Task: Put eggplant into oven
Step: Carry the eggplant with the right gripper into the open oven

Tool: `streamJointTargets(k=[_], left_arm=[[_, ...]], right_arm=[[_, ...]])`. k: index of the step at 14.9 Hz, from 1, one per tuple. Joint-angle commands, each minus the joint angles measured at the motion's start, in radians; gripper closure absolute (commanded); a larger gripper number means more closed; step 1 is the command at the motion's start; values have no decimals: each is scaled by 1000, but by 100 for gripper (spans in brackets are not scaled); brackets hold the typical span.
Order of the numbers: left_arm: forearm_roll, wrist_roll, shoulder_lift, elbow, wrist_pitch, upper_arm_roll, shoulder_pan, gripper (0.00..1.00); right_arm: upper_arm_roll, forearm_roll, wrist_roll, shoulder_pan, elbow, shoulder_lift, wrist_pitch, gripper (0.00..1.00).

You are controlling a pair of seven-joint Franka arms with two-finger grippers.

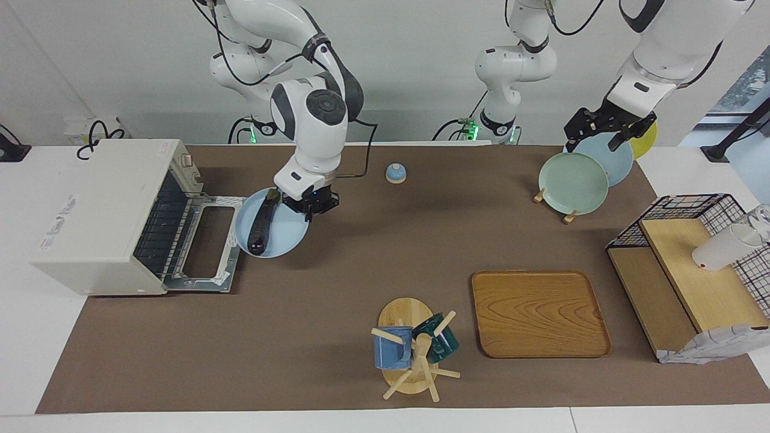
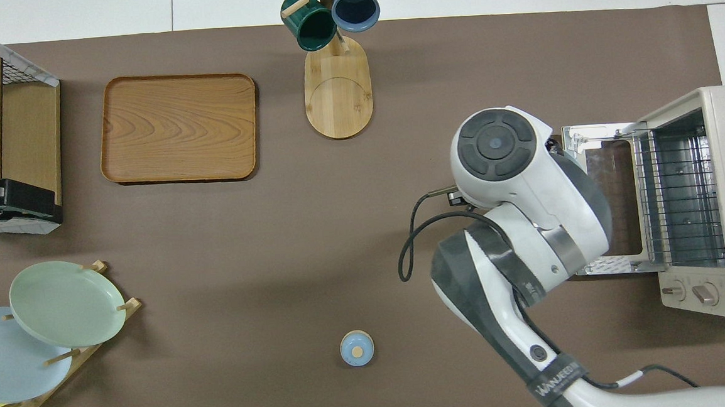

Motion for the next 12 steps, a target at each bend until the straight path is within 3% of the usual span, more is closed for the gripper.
streamJointTargets(k=[1, 5, 8, 12], left_arm=[[-2, 9, -8, -8, -12, 2, 4, 0], [-2, 9, -8, -8, -12, 2, 4, 0], [-2, 9, -8, -8, -12, 2, 4, 0], [-2, 9, -8, -8, -12, 2, 4, 0]], right_arm=[[15, -45, -27, -86, -73, -69, -4, 100], [17, -60, -191, -262, -88, -80, -18, 100], [17, -60, -218, -321, -116, -91, -12, 100], [18, -59, -296, -413, -225, -128, 105, 100]])
